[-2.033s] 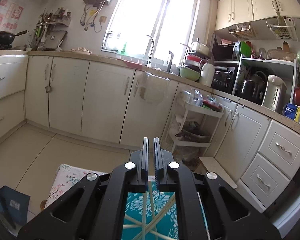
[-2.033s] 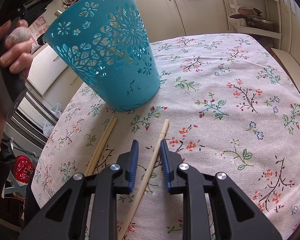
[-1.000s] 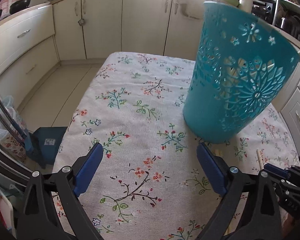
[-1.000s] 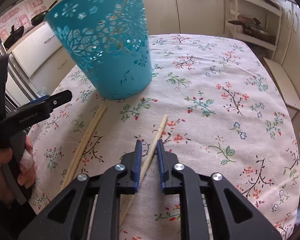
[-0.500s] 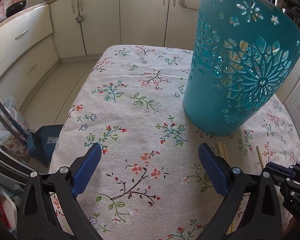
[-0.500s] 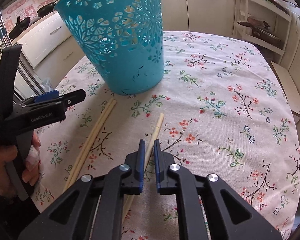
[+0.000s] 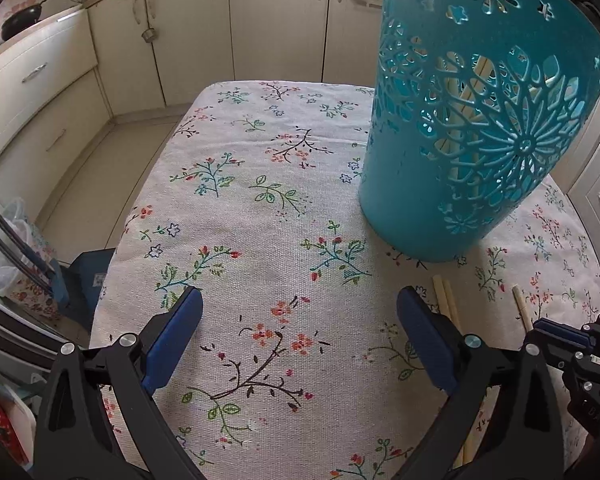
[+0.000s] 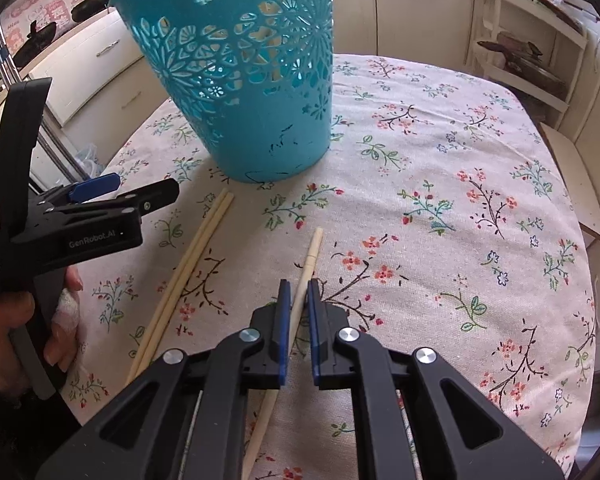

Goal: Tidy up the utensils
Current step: 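Close the right tool on a chopstick while the left tool returns beside the basket, then lift the right tool's chopstick over the teal basket and open it, then return the right tool to the remaining chopsticks beside the basket, then grasp a chopstick with the left tool while the right tool grasps another, then lift the left tool's chopstick over the teal basket and drop it in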

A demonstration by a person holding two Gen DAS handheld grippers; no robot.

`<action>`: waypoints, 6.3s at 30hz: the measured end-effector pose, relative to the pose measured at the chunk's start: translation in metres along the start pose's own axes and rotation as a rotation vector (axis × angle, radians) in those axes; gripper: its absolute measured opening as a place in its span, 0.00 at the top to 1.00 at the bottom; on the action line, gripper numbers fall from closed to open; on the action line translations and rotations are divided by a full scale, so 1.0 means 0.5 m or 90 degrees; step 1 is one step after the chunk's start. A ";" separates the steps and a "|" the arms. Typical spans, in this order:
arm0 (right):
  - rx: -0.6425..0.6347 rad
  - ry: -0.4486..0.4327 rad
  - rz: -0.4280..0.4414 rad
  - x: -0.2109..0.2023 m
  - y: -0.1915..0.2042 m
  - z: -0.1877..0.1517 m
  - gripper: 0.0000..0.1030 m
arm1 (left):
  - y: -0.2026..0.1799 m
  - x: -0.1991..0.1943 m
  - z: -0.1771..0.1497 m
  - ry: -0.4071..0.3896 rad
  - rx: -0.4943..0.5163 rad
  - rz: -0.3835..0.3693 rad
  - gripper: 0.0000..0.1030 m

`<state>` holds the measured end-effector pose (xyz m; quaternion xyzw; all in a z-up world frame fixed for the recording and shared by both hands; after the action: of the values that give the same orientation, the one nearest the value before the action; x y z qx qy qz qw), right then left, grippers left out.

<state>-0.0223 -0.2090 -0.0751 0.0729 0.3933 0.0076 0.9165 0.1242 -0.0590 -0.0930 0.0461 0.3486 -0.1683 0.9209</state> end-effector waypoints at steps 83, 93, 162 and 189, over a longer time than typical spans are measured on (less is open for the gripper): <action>0.118 -0.470 0.022 -0.183 0.007 0.261 0.75 | 0.003 0.001 0.000 0.003 -0.014 -0.026 0.09; 0.138 -0.222 0.024 -0.100 0.023 0.044 0.73 | 0.035 -0.008 0.001 -0.016 -0.070 -0.013 0.09; 0.090 -0.069 0.024 0.007 -0.075 0.002 0.93 | -0.149 -0.033 -0.030 0.024 0.158 -0.101 0.95; 0.122 -0.080 0.049 -0.004 -0.087 -0.007 0.93 | -0.096 -0.193 -0.006 -0.037 0.073 -0.266 0.95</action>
<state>-0.0280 -0.2519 -0.0823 0.1758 0.3311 0.0007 0.9271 0.0380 -0.0767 -0.0303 0.0206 0.3139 -0.3763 0.8714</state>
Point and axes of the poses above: each gripper's, at about its wrist camera, not at the fingertips, and x roughly the way its jaws point, y to its left, z to its top, the point moved 1 cm from there along x, roughly the way its jaws point, and after that the axes turned 12 degrees about -y, right-handed, at the moved point
